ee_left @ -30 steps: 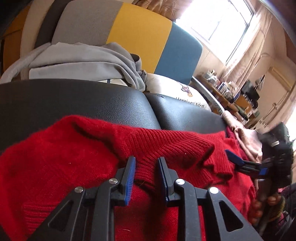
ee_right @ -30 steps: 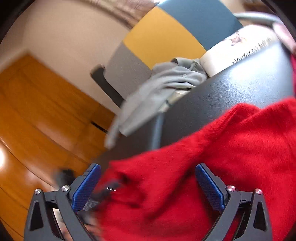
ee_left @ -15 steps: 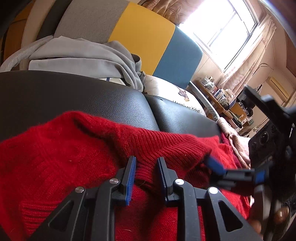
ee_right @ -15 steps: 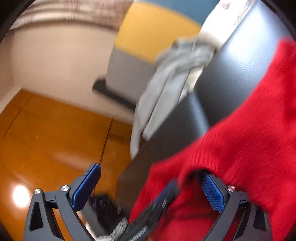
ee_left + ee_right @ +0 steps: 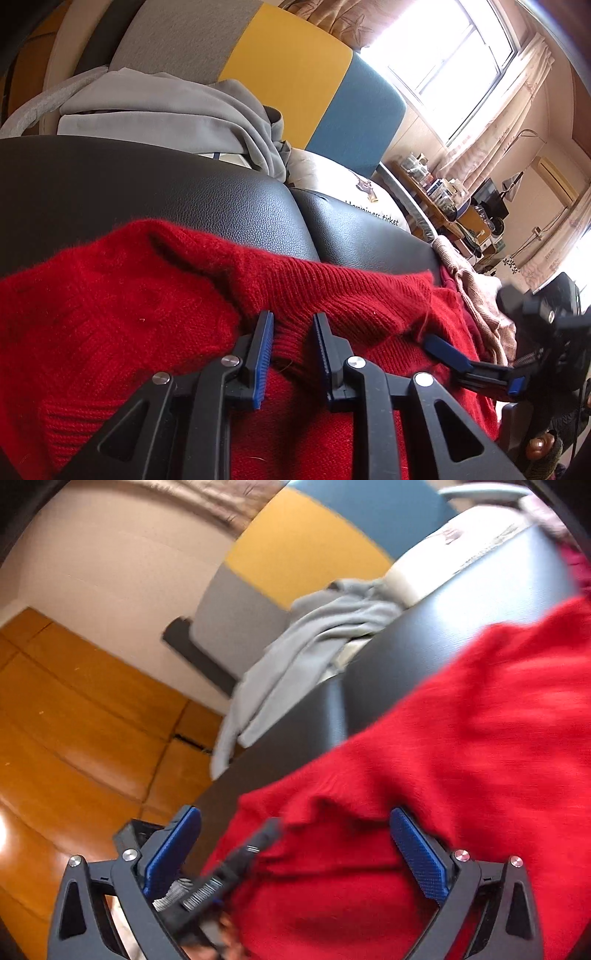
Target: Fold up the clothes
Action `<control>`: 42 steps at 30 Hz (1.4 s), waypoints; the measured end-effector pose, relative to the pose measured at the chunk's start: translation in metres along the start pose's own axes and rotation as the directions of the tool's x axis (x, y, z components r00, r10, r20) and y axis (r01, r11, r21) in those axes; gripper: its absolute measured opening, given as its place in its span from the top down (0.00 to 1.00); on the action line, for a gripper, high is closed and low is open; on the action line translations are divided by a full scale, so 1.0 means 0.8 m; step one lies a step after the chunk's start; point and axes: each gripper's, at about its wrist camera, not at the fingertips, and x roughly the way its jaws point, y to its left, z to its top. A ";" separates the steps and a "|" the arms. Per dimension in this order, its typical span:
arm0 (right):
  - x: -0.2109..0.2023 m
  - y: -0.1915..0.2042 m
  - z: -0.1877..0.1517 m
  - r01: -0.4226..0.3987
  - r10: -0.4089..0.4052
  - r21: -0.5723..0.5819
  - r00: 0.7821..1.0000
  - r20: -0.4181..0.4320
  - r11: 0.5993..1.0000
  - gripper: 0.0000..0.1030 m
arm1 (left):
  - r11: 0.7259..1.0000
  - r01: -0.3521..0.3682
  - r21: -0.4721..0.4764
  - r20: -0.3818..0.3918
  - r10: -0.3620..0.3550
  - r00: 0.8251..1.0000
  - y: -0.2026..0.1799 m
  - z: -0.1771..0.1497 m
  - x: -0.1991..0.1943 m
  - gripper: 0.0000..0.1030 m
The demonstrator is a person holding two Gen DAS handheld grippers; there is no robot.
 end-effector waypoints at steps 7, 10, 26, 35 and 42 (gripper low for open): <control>-0.083 0.000 -0.023 0.188 -0.187 -0.174 0.982 0.021 0.967 0.00 | 0.993 0.024 -0.113 0.065 -0.017 0.998 -0.014 -0.009 -0.081 0.73; -0.083 0.011 -0.061 0.295 -0.314 -0.355 0.949 0.005 0.887 0.00 | 0.989 0.023 -0.143 0.100 -0.009 0.995 -0.014 -0.051 -0.143 0.72; -0.084 -0.020 -0.087 0.249 -0.274 -0.410 0.962 -0.001 0.877 0.00 | 0.707 -0.230 -0.669 0.064 0.364 0.929 0.129 -0.381 -0.436 0.67; -0.089 -0.017 -0.090 0.222 -0.241 -0.389 0.971 0.001 0.894 0.00 | 0.262 0.499 -0.826 0.529 0.056 0.847 0.185 -0.440 -0.411 0.54; -0.094 -0.022 -0.088 0.199 -0.213 -0.370 0.977 0.002 0.907 0.00 | -0.192 0.687 -0.701 0.688 0.073 0.722 0.199 -0.468 -0.362 0.40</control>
